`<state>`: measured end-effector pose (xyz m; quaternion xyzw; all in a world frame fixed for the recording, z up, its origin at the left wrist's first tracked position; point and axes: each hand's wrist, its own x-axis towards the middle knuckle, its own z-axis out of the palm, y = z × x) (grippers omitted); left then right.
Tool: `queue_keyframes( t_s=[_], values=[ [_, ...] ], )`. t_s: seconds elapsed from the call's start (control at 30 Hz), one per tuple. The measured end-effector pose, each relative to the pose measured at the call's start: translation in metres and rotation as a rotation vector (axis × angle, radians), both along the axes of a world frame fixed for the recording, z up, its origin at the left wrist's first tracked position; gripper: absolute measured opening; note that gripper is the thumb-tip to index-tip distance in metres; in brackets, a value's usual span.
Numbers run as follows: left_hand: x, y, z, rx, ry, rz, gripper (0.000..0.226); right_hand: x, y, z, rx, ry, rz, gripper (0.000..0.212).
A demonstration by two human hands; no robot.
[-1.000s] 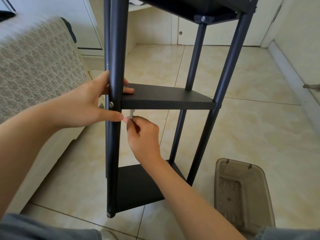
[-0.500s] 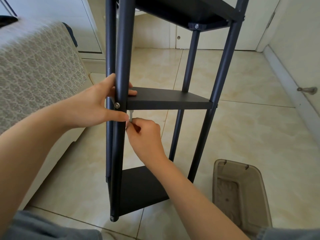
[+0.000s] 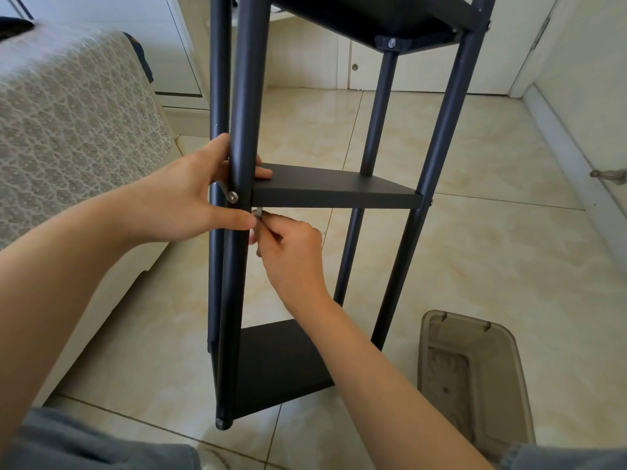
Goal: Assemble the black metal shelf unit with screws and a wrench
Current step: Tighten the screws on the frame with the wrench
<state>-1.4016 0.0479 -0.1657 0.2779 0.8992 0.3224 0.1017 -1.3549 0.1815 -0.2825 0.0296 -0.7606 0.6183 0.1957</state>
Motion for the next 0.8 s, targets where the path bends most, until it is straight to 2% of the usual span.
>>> queue_keyframes(
  t_s=[0.13, 0.2, 0.33, 0.5, 0.67, 0.8],
  values=[
    [0.000, 0.003, -0.001, -0.001, 0.018, 0.004, 0.081, -0.006, -0.004, -0.007, -0.041, 0.085, -0.079, 0.017],
    [-0.001, 0.004, -0.002, 0.015, 0.012, 0.003, 0.076, -0.011, -0.005, -0.010, -0.047, 0.111, -0.090, 0.021],
    [-0.002, 0.002, -0.001, 0.044, -0.012, 0.017, 0.069, -0.023, -0.011, -0.012, -0.082, 0.094, -0.073, 0.028],
    [-0.003, -0.003, -0.003, 0.055, -0.033, 0.024, 0.070, -0.031, -0.019, -0.014, -0.146, 0.081, -0.077, 0.023],
    [-0.003, -0.003, -0.001, 0.047, -0.042, 0.052, 0.070, -0.030, -0.020, -0.016, -0.116, 0.066, -0.051, 0.028],
    [-0.002, -0.001, 0.001, -0.006, -0.031, 0.068, 0.080, -0.019, -0.014, -0.026, -0.058, -0.003, 0.002, 0.027]
  ],
)
